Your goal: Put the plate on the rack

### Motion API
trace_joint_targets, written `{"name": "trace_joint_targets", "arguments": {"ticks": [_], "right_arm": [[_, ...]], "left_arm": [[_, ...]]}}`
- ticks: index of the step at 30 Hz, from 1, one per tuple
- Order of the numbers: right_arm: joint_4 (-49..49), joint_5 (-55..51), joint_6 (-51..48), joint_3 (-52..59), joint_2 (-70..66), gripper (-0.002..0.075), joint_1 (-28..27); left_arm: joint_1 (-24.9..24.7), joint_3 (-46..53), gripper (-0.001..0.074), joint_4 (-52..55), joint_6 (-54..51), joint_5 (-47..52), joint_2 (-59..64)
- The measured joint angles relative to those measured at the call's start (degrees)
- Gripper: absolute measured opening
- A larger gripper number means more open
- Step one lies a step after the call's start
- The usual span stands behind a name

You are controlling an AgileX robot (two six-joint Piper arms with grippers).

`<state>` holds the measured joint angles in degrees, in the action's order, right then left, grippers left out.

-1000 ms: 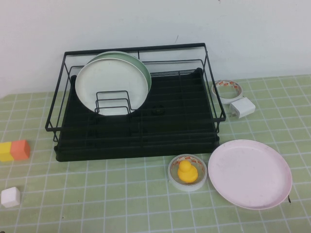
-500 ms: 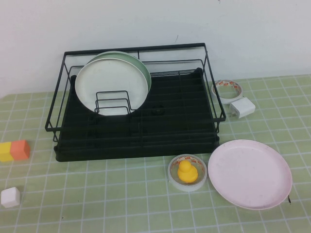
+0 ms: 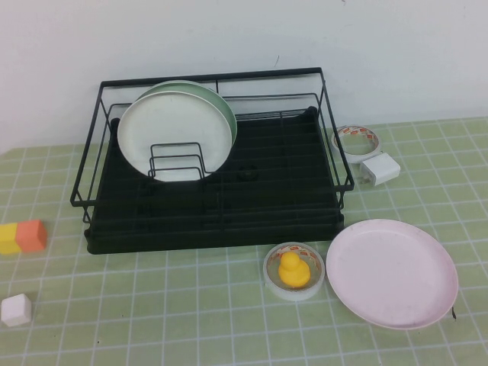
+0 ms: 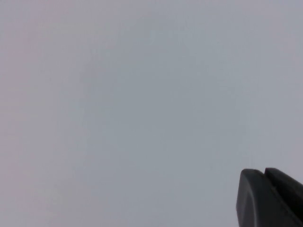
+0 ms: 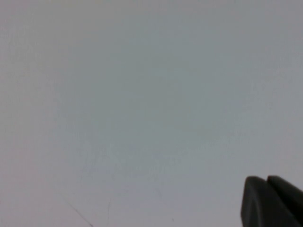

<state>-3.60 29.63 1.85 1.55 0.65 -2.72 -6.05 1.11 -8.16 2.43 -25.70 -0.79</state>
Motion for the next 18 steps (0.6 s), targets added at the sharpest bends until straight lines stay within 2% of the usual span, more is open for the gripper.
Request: {"name": "trace_joint_targets", "arguments": {"ticks": [4,7,13,18], "right_arm": [[0.0,2.02,2.96,0.0,0.0,0.0,0.0],[-0.5,-2.26,4.81,-1.2,0.0,0.0,0.0],[-5.76,-23.66,5.08,-12.3,0.0,0.0,0.0],[-6.48,-37.75,5.08,-19.96,-6.9,0.0,0.0]], "left_arm": [[0.0,0.0,-0.0002,0.65,7.06,-5.74,0.0],[0.0,0.0,-0.0002,3.82,8.16,-5.83,-0.04],[0.0,-10.07,-0.0002,4.42,8.42,15.85,-0.04],[0.0,-18.8,-0.0002,4.19,9.57,29.09,5.44]]}}
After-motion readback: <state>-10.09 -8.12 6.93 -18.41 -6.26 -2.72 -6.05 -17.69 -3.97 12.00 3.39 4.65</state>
